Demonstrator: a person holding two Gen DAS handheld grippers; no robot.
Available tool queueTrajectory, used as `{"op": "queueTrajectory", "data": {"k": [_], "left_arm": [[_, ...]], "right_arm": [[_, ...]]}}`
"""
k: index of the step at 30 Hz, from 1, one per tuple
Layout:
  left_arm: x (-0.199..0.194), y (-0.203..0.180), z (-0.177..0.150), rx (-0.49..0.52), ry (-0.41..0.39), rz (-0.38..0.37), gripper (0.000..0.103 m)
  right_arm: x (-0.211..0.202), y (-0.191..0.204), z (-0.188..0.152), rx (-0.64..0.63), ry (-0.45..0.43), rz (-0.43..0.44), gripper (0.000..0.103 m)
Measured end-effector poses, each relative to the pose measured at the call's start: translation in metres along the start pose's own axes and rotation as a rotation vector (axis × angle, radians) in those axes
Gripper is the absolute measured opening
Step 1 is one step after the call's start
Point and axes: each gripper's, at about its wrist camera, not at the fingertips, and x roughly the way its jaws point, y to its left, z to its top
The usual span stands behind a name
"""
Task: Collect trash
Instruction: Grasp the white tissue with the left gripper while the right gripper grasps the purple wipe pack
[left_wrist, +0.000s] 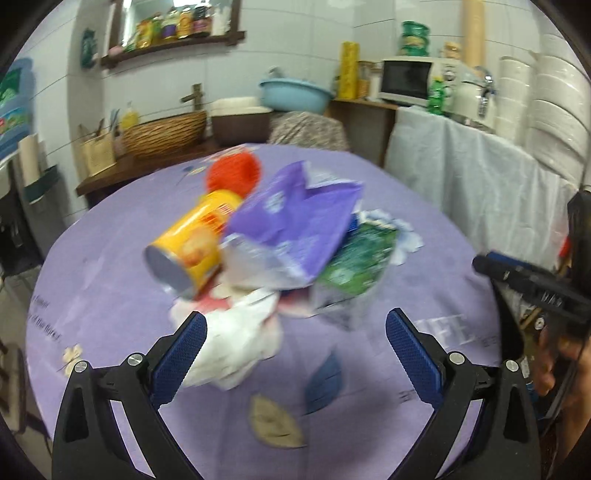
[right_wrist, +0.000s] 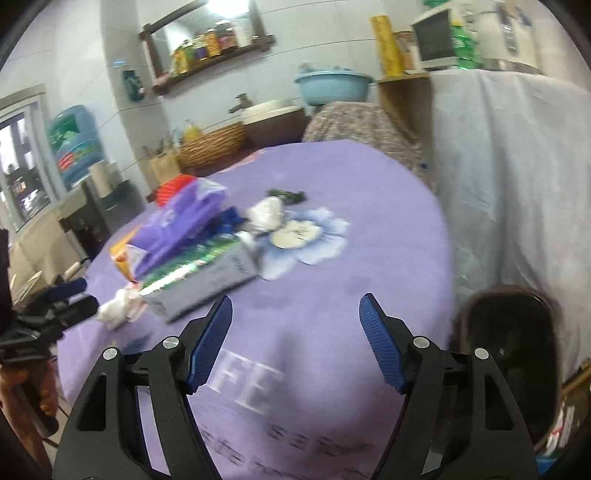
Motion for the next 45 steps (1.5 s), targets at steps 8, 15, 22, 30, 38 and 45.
{"op": "queueTrajectory", "data": {"k": [8,15,22,30,38,45], "left_arm": [[0.010,0.033,-0.014,-0.018,0.059,0.095,0.096],[0.013,0.039,-0.016,-0.021,0.073,0.079,0.096],[0.019,0.047,-0.015,-0.042,0.102,0.042,0.096],[0.028,0.049,-0.016,-0.031,0.129,0.036,0.096],[0.039,0.051,-0.009,-0.028,0.157,0.035,0.089],[0.052,0.049,-0.007,-0.004,0.192,0.041,0.068]], "right_arm": [[0.062,0.054,0.053,-0.050,0.041,0.103,0.071],[0.113,0.076,0.079,-0.049,0.105,0.060,0.059],[0.134,0.066,0.085,0.041,0.158,0.041,0.041],[0.136,0.057,0.085,0.129,0.126,0.147,0.010],[0.089,0.073,0.095,0.058,-0.010,0.224,0.004],[0.033,0.097,0.103,-0.052,-0.125,0.257,0.004]]}}
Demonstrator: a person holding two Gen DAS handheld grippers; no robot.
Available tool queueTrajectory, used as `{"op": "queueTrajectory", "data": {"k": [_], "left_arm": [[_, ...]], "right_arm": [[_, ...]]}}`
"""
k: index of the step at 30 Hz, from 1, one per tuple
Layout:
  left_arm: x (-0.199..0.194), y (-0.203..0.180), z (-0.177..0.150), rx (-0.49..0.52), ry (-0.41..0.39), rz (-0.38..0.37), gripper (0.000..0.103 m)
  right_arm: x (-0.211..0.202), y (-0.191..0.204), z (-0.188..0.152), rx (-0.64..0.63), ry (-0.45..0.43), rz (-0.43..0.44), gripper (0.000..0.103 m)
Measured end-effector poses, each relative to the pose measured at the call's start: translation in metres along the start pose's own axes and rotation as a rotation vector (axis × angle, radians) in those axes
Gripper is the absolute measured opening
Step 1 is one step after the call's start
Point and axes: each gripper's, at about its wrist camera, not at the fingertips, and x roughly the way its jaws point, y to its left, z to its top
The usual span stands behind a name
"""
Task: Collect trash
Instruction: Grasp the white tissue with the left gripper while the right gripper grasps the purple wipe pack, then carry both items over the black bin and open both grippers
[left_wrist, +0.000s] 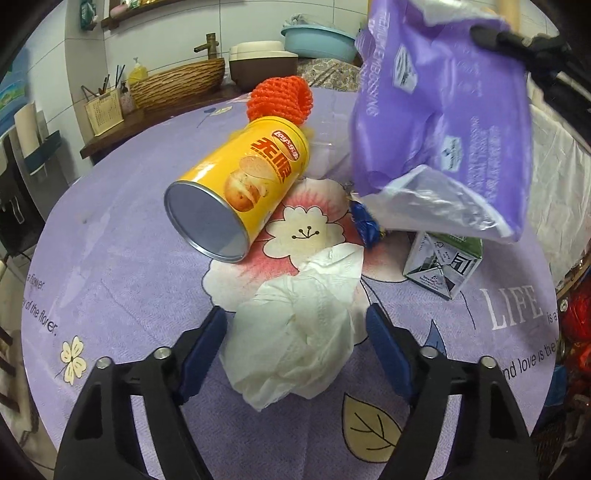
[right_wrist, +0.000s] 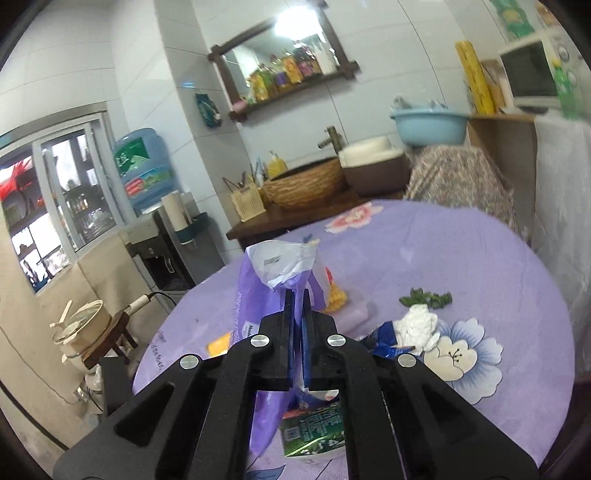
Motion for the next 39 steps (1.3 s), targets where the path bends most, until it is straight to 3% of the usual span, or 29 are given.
{"op": "queueTrajectory", "data": {"k": [4,5,9,14,18,25,32,39], "left_arm": [[0.001,-0.002,-0.002,0.011,-0.008,0.020,0.046],[-0.001,-0.002,-0.003,0.010,-0.013,0.013,0.036],[-0.004,0.002,-0.006,-0.007,-0.024,0.002,0.020],[-0.014,0.008,-0.011,-0.042,-0.048,-0.034,0.018],[-0.035,0.000,-0.011,-0.032,-0.114,-0.035,0.018],[-0.079,-0.036,0.002,0.021,-0.253,-0.118,0.018],[-0.087,-0.103,0.021,0.127,-0.299,-0.292,0.018],[-0.065,-0.194,0.031,0.236,-0.269,-0.482,0.018]], "right_arm": [[-0.016,0.010,0.004,-0.036,-0.034,0.006,0.004],[-0.019,0.011,0.005,-0.041,-0.042,0.005,0.004],[-0.037,0.013,0.003,-0.072,-0.090,-0.025,0.004],[-0.062,0.005,-0.002,-0.074,-0.131,-0.055,0.004],[-0.084,-0.006,-0.010,-0.047,-0.152,-0.067,0.004],[-0.133,-0.025,-0.028,-0.013,-0.218,-0.135,0.004],[-0.187,-0.063,-0.047,0.036,-0.275,-0.312,0.004],[-0.228,-0.128,-0.075,0.106,-0.242,-0.592,0.004]]}}
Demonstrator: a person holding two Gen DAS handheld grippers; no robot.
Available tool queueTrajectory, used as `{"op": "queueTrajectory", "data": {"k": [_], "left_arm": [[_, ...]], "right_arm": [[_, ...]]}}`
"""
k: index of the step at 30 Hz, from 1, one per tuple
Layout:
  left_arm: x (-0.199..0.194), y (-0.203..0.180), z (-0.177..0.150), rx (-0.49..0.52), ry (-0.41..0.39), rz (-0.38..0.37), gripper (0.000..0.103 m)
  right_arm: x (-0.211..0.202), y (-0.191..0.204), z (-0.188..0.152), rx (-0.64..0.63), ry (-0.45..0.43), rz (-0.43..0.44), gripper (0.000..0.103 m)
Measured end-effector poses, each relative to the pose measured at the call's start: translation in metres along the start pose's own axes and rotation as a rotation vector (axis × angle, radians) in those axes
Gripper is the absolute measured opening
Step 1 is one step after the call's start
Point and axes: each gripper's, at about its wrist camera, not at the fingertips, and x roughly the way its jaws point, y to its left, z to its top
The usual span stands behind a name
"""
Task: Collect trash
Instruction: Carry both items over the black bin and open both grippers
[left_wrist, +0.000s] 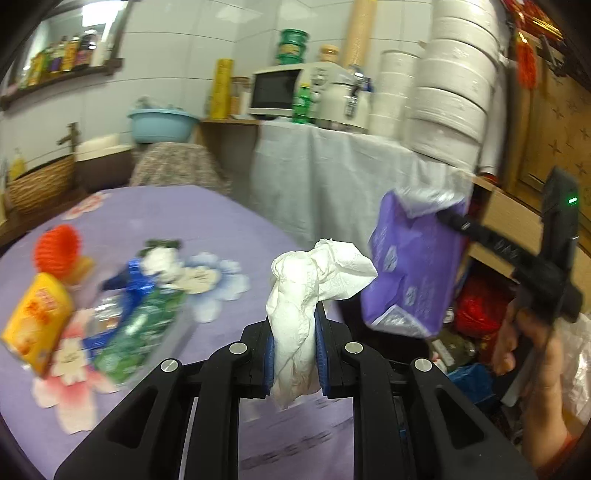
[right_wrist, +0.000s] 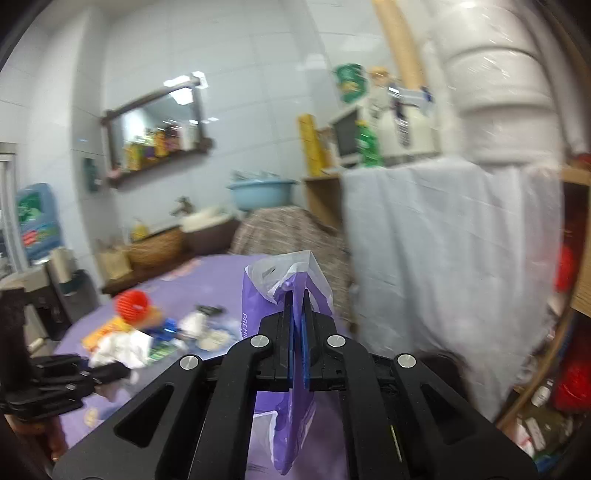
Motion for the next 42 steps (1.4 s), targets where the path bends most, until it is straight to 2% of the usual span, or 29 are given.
{"op": "queueTrajectory", "data": {"k": [4,8,12,17,24,28,30,31,32,37,39,42], "left_arm": [[0.037,-0.040,0.002,0.043,0.037,-0.094,0.018],[0.070,-0.076,0.000,0.073,0.083,-0.176,0.018],[0.100,-0.108,-0.003,0.101,0.125,-0.224,0.018],[0.130,-0.130,-0.012,0.119,0.180,-0.264,0.018],[0.163,-0.134,-0.029,0.105,0.262,-0.268,0.018],[0.176,-0.135,-0.035,0.110,0.284,-0.252,0.018],[0.185,-0.136,-0.037,0.106,0.303,-0.247,0.018],[0.190,-0.136,-0.039,0.104,0.314,-0.245,0.018],[0.194,-0.136,-0.041,0.101,0.321,-0.241,0.018],[0.221,-0.139,-0.050,0.099,0.377,-0.228,0.018],[0.235,-0.141,-0.056,0.099,0.408,-0.221,0.018],[0.257,-0.149,-0.065,0.115,0.457,-0.205,0.018]], "right_arm": [[0.018,-0.056,-0.023,0.029,0.072,-0.185,0.004],[0.045,-0.100,-0.056,0.076,0.193,-0.287,0.004],[0.072,-0.132,-0.098,0.129,0.305,-0.329,0.004],[0.103,-0.157,-0.136,0.185,0.396,-0.343,0.004],[0.137,-0.181,-0.174,0.241,0.491,-0.352,0.004],[0.147,-0.188,-0.188,0.252,0.505,-0.352,0.008],[0.145,-0.190,-0.191,0.258,0.504,-0.366,0.023],[0.142,-0.190,-0.191,0.265,0.493,-0.370,0.036],[0.137,-0.190,-0.191,0.266,0.474,-0.377,0.045],[0.107,-0.191,-0.183,0.260,0.402,-0.425,0.048],[0.093,-0.193,-0.179,0.267,0.375,-0.447,0.054],[0.075,-0.197,-0.176,0.254,0.346,-0.517,0.056]]}}
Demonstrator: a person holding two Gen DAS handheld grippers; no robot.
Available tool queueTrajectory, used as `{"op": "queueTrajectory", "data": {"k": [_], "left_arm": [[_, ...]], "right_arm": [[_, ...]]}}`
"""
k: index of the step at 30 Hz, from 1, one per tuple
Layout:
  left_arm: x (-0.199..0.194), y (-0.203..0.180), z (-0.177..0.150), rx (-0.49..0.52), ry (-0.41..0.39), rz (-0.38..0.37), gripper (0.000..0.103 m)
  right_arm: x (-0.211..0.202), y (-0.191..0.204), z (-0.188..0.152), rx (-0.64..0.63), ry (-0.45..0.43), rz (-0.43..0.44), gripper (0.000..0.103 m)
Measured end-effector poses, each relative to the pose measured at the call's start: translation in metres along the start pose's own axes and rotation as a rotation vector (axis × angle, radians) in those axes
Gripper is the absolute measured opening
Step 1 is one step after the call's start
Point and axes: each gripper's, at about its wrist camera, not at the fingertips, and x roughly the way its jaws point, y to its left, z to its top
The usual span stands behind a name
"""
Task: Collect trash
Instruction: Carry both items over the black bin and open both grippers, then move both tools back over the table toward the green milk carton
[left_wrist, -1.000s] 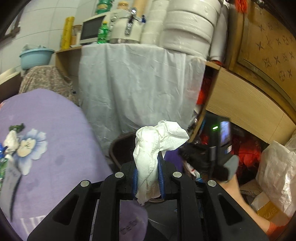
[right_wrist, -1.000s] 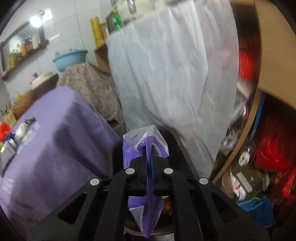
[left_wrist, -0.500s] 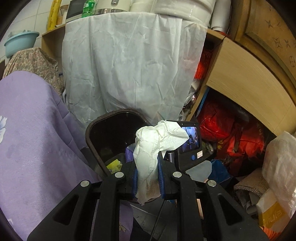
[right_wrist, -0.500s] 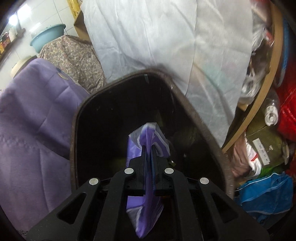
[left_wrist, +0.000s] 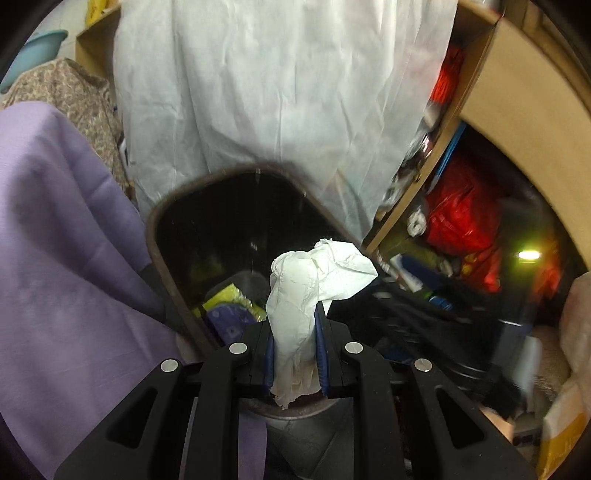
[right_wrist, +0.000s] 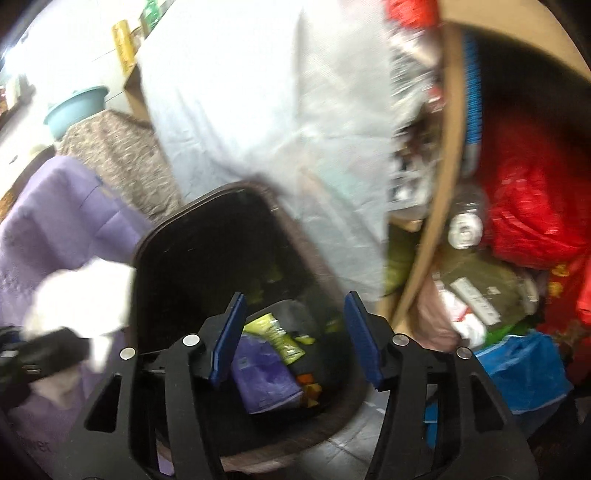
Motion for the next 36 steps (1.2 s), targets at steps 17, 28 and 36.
{"op": "queueTrajectory", "data": {"k": [17,28,36], "left_arm": [[0.038,-0.010,-0.001,0.012,0.047,-0.011,0.074],[-0.053,-0.047,-0.019,0.133,-0.159,0.063,0.084],[-0.108,-0.044,-0.031,0.120,-0.232,0.101,0.089]], "right_arm": [[-0.020,-0.042,-0.005,0.039,-0.063,-0.157,0.071],[-0.037,-0.045,0.001,0.056,-0.106,-0.159,0.071],[-0.063,-0.010,0.012,0.032,-0.124,-0.051,0.073]]}}
